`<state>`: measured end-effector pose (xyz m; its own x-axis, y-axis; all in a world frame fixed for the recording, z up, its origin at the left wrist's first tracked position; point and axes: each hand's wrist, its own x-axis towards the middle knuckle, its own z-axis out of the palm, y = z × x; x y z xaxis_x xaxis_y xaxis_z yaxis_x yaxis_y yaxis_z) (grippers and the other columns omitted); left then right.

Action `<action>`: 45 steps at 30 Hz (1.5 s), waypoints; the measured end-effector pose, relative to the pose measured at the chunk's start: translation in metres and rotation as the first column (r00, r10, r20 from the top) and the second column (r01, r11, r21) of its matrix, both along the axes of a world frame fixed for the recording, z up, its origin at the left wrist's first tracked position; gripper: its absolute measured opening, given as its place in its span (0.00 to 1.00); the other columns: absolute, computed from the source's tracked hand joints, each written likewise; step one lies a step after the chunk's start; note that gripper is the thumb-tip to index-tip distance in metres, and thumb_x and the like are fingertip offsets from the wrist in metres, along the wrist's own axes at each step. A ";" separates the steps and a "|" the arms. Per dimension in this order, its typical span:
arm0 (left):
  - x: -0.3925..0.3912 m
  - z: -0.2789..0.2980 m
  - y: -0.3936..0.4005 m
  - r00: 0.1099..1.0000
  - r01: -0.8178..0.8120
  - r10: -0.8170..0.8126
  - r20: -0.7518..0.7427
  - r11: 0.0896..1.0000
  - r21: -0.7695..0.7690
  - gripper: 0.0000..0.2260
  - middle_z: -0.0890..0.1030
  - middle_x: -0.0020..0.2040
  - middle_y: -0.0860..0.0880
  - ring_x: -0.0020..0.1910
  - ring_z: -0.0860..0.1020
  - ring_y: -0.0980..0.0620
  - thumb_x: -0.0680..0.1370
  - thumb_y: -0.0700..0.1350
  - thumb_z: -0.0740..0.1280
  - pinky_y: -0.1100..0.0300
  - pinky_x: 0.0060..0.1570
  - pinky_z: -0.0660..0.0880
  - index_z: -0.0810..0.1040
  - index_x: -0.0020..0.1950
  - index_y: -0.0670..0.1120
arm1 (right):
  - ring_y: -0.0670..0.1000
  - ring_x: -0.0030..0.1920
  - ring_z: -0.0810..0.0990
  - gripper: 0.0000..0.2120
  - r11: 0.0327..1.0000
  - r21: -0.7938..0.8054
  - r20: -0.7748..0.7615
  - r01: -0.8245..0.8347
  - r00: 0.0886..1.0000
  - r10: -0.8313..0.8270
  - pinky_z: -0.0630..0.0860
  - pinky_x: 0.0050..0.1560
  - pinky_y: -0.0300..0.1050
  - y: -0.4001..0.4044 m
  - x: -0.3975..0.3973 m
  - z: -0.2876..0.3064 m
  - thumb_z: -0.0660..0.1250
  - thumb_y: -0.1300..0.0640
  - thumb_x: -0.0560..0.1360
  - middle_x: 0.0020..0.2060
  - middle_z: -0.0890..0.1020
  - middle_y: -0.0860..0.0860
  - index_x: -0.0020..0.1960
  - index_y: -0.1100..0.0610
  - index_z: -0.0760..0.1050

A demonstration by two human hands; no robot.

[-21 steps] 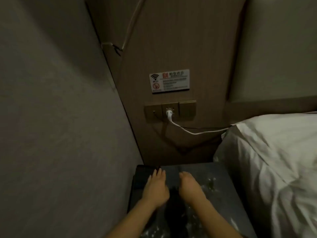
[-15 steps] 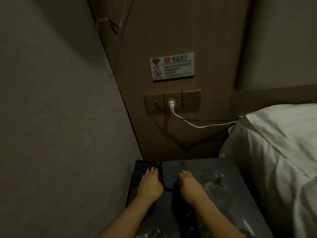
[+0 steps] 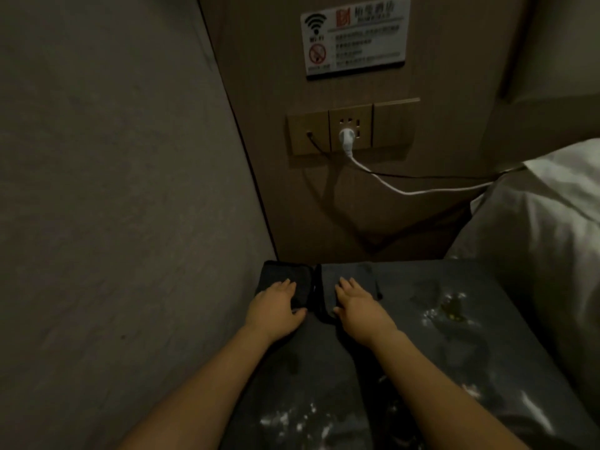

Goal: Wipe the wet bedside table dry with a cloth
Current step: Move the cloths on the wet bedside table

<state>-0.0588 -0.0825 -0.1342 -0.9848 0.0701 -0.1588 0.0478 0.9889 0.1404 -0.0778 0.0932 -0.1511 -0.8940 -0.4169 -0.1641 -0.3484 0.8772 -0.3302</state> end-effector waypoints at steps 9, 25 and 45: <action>-0.005 -0.002 0.000 0.990 -0.014 0.022 -0.138 0.998 0.054 0.21 0.70 0.73 0.47 0.70 0.69 0.51 0.80 0.44 0.59 0.61 0.65 0.66 0.65 0.74 0.46 | 0.54 0.76 0.43 0.27 0.999 0.045 -0.047 0.002 0.999 0.000 0.46 0.75 0.49 -0.004 -0.005 -0.007 0.49 0.53 0.82 0.77 0.44 0.55 0.76 0.60 0.43; -0.014 0.005 -0.005 0.949 -0.195 0.273 -0.160 0.903 0.383 0.14 0.83 0.54 0.41 0.48 0.80 0.45 0.79 0.38 0.61 0.62 0.41 0.71 0.79 0.61 0.42 | 0.54 0.76 0.48 0.27 1.000 -0.001 -0.045 0.032 0.998 -0.032 0.50 0.75 0.49 -0.006 -0.011 0.003 0.54 0.53 0.81 0.77 0.50 0.55 0.75 0.59 0.49; -0.022 0.023 -0.011 0.770 -0.285 0.620 -0.150 0.544 0.789 0.10 0.79 0.45 0.44 0.43 0.74 0.51 0.80 0.38 0.60 0.61 0.42 0.68 0.80 0.56 0.37 | 0.54 0.76 0.45 0.25 0.998 0.027 -0.060 0.051 0.997 -0.049 0.47 0.75 0.50 -0.026 -0.010 -0.007 0.48 0.55 0.81 0.77 0.46 0.55 0.76 0.59 0.45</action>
<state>-0.0803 -0.0938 -0.1117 -0.8691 -0.4826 0.1081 -0.1645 0.4882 0.8571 -0.0882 0.0673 -0.1583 -0.9222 -0.3672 -0.1212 -0.3220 0.9027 -0.2853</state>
